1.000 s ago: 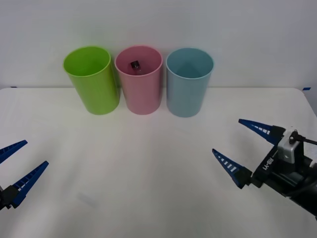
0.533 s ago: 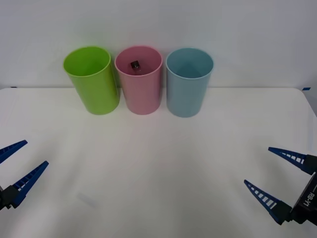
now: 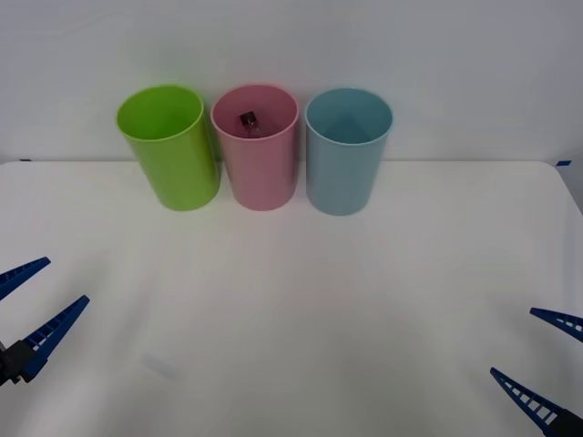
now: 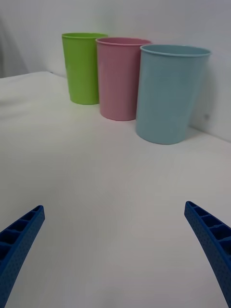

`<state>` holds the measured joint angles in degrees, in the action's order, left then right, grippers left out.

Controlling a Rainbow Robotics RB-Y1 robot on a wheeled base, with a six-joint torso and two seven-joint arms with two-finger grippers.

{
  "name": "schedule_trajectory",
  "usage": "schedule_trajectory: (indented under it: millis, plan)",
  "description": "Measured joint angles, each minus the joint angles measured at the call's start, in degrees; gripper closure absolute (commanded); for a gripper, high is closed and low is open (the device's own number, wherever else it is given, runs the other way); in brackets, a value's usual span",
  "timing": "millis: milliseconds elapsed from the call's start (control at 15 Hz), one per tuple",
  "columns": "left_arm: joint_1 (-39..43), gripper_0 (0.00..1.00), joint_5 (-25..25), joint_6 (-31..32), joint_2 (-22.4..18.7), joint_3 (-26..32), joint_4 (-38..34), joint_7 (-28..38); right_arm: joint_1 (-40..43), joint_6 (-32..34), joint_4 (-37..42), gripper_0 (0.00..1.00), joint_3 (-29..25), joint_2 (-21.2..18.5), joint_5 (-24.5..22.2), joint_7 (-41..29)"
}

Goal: Grasp the object on the table and drop it into the matching bin: aluminum can to the light blue bin, PET bottle to the pink bin.

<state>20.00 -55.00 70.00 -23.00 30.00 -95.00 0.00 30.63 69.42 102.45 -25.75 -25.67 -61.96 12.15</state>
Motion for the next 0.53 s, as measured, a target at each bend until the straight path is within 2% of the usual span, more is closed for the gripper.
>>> schedule_trajectory:
  millis: [533]
  plan:
    - [0.0,0.0,0.0,0.0,0.0,0.0,0.0,0.0,1.79,0.38,-0.05,0.0,-0.35,0.0,-2.17,-0.1]
